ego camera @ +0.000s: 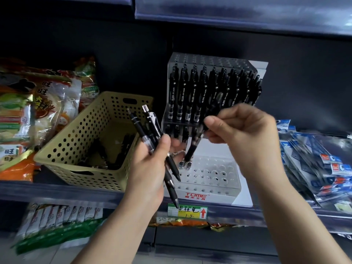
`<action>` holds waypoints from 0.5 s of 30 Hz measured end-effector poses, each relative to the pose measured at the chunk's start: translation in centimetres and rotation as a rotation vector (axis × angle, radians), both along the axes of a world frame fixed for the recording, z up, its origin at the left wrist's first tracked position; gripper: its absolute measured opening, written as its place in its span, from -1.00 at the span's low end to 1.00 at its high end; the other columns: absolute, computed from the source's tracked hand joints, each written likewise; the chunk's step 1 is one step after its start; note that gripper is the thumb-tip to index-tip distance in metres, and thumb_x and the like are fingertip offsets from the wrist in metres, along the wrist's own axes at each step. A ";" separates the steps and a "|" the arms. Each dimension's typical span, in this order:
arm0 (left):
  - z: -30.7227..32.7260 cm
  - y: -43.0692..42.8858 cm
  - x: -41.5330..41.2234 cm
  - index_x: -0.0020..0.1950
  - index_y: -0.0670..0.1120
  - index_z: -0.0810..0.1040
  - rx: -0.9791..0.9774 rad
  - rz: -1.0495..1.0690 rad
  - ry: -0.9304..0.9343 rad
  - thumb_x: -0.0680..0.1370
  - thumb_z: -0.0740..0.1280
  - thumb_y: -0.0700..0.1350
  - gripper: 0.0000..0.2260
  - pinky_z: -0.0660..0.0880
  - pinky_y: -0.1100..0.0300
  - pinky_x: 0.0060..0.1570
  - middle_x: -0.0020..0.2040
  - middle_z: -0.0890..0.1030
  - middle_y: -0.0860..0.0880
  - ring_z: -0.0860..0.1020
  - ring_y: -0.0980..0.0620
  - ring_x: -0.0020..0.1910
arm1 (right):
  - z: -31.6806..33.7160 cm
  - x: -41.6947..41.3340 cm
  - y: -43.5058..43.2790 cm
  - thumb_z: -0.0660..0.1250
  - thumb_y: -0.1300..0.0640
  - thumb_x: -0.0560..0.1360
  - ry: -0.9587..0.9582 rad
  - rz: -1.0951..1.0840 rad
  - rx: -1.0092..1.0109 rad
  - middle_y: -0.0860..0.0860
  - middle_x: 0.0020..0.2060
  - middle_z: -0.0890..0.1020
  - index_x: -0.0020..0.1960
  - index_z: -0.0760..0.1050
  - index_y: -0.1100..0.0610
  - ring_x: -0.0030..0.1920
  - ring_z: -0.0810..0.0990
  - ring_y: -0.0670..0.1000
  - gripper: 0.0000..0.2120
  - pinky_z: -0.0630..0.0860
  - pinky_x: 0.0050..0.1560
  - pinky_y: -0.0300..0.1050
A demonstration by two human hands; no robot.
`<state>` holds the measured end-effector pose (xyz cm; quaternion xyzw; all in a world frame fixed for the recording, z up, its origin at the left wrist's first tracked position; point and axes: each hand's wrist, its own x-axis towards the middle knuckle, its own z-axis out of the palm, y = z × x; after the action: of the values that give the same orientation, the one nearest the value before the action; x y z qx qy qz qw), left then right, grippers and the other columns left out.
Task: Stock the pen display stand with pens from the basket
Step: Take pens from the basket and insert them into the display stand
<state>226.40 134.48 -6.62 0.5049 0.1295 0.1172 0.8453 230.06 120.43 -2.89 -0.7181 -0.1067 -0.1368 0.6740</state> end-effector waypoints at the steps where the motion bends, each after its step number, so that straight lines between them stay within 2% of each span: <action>1: 0.0 0.1 0.1 -0.06 -0.18 0.49 -0.016 0.020 0.000 0.55 0.27 -0.18 -0.93 0.62 -0.03 -0.10 -0.23 0.65 -0.12 0.66 -0.13 -0.14 | 0.1 0.1 -0.4 0.50 0.22 0.35 -0.029 -0.026 -0.002 0.07 -0.40 0.68 -0.27 0.52 0.12 -0.40 0.66 0.03 -0.85 0.60 -0.33 -0.15; 3: 0.1 0.5 0.2 -0.09 -0.19 0.49 -0.033 0.043 0.001 0.56 0.27 -0.18 -0.91 0.63 0.02 -0.24 -0.30 0.61 -0.10 0.63 -0.08 -0.28 | 0.1 0.5 -1.0 0.49 0.20 0.38 -0.071 -0.086 -0.054 0.04 -0.40 0.68 -0.28 0.52 0.09 -0.39 0.67 0.02 -0.84 0.60 -0.33 -0.14; 6: 0.1 0.7 0.2 -0.06 -0.18 0.52 0.001 0.053 0.012 0.55 0.29 -0.12 -0.87 0.49 0.14 -0.47 -0.35 0.58 -0.05 0.51 -0.01 -0.43 | -1.0 1.2 -1.5 0.48 0.12 0.42 -0.111 -0.186 -0.164 0.01 -0.40 0.67 -0.27 0.53 0.04 -0.37 0.67 0.01 -0.85 0.64 -0.26 0.06; 9: 0.0 0.8 0.2 -0.04 -0.18 0.53 0.027 0.055 0.012 0.54 0.29 -0.10 -0.85 0.37 0.17 -0.50 -0.35 0.55 -0.05 0.42 -0.01 -0.46 | -2.5 1.8 -1.3 0.44 0.01 0.40 -0.152 -0.251 -0.240 -0.02 -0.41 0.65 -0.28 0.51 -0.01 -0.35 0.66 0.05 -0.85 0.61 -0.26 0.14; 15: -0.2 0.8 0.4 -0.05 -0.18 0.54 0.017 0.041 0.010 0.55 0.29 -0.11 -0.86 0.35 0.18 -0.50 -0.34 0.54 -0.06 0.41 -0.01 -0.47 | -3.8 1.8 -0.6 0.46 0.11 0.44 -0.217 -0.286 -0.335 -0.05 -0.40 0.63 -0.25 0.50 0.05 -0.37 0.63 -0.02 -0.84 0.59 -0.27 0.02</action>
<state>226.82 135.30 -6.84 0.5100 0.1429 0.1331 0.8377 231.90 119.86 -6.68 -0.8088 -0.0969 -0.2875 0.5038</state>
